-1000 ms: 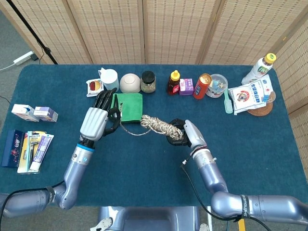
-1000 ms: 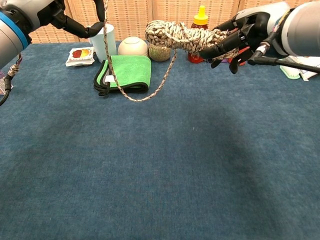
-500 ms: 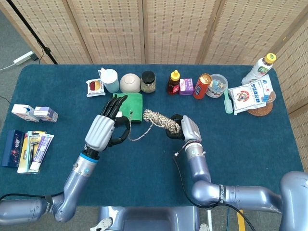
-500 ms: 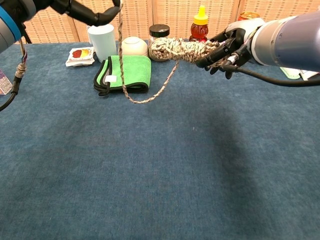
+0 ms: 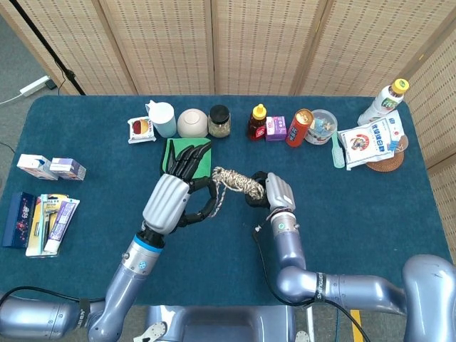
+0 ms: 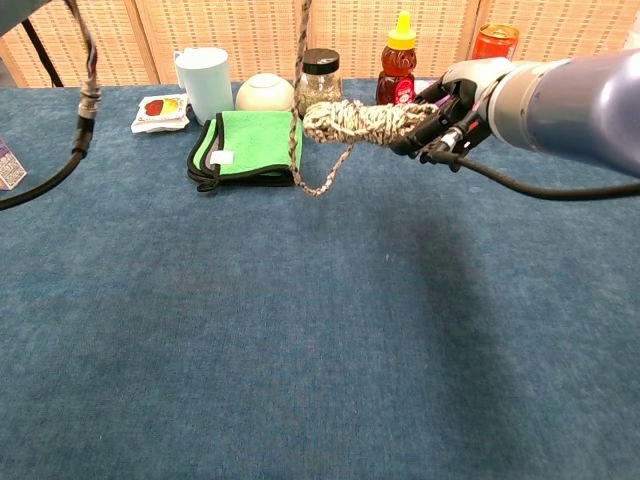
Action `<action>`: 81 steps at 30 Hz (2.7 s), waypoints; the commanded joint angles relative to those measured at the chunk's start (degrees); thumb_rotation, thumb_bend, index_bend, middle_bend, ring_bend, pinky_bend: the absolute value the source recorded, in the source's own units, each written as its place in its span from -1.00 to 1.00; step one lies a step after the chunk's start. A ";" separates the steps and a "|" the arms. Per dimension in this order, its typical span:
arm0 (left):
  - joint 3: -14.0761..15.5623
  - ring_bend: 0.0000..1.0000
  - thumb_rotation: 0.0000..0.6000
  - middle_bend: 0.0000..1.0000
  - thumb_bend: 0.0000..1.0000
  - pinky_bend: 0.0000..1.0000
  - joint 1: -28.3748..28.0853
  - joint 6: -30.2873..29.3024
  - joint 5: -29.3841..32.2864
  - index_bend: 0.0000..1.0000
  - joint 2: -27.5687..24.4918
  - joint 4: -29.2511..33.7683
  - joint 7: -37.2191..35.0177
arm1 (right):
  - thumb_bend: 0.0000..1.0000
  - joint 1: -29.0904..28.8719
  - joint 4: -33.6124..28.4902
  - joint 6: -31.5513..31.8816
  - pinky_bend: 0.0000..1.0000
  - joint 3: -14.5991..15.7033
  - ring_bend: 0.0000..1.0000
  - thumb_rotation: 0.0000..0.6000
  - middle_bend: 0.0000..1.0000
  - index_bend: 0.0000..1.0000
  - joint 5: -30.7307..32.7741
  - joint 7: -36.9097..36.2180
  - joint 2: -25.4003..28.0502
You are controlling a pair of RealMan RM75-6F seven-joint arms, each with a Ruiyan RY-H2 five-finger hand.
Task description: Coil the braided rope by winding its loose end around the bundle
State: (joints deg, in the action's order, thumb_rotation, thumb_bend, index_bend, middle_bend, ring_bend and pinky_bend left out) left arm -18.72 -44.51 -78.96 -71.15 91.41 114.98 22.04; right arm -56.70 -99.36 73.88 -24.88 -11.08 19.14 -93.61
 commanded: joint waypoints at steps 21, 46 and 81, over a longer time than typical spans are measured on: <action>-21.80 -1.00 1.00 -1.00 -0.17 -1.00 -11.71 -4.18 17.95 0.35 10.83 -1.35 4.22 | 1.00 3.69 -7.81 -8.20 0.35 7.39 -0.08 1.00 0.24 0.37 -8.42 5.61 3.89; -19.49 -1.00 1.00 -1.00 -0.17 -1.00 -12.18 -1.28 24.14 0.35 10.77 -18.80 -1.53 | 1.00 12.51 -14.35 -53.72 0.35 0.59 -0.07 1.00 0.25 0.38 -23.26 -19.07 24.61; -3.43 -1.00 1.00 -1.00 -0.17 -1.00 -4.38 7.89 15.55 0.36 14.25 -39.75 -14.22 | 1.00 11.46 -15.96 -37.40 0.35 -3.42 -0.07 1.00 0.25 0.37 -18.71 -38.95 25.07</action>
State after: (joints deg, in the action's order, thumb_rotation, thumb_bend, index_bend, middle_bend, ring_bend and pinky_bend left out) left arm -22.77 -49.20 -71.28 -54.99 105.45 75.66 7.93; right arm -44.45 -115.22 34.55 -28.72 -31.38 -19.63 -68.51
